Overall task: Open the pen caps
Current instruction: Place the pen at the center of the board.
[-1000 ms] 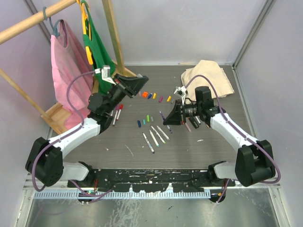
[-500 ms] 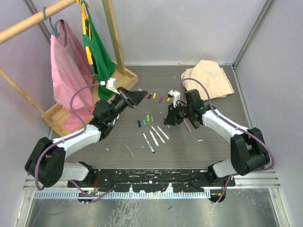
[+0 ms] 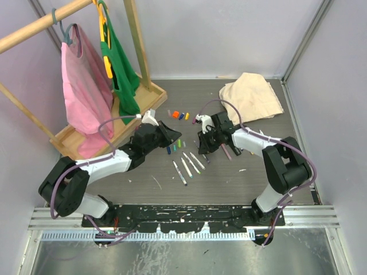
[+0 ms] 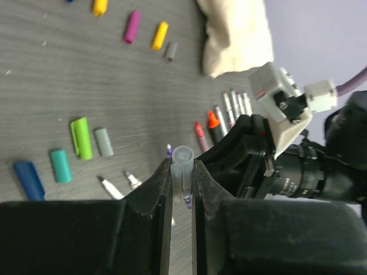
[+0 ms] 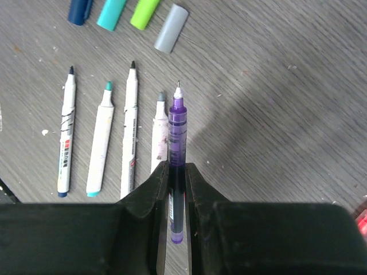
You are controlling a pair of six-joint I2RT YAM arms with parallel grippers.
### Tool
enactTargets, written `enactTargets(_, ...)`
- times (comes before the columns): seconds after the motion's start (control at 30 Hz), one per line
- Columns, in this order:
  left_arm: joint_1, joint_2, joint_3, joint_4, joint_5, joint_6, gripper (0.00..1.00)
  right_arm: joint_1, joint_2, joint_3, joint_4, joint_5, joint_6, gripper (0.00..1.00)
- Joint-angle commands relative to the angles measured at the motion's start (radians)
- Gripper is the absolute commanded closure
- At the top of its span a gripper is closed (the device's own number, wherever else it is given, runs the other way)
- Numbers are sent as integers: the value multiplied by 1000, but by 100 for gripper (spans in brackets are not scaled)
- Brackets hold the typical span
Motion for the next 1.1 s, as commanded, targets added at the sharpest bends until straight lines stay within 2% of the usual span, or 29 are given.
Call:
enactTargets(0.0, -38, 20, 104, -232, -158, -37, 100, 18, 33, 57, -16, 39, -12, 86)
enactTargets(0.13, -59, 66, 156, -348, -228, -85, 100, 27, 64, 67, -34, 49, -19, 84)
enactTargets(0.37, -79, 167, 277, -488, -257, -111, 100, 29, 97, 84, -63, 75, -22, 80)
enactTargets(0.57, -82, 228, 335, -502, -263, -108, 100, 30, 105, 88, -70, 91, -25, 72)
enactTargets(0.77, -85, 267, 373, -511, -258, -114, 100, 30, 116, 104, -87, 88, -25, 70)
enactTargets(1.07, -94, 351, 449, -547, -252, -126, 98, 18, 67, 118, -91, 62, -14, 60)
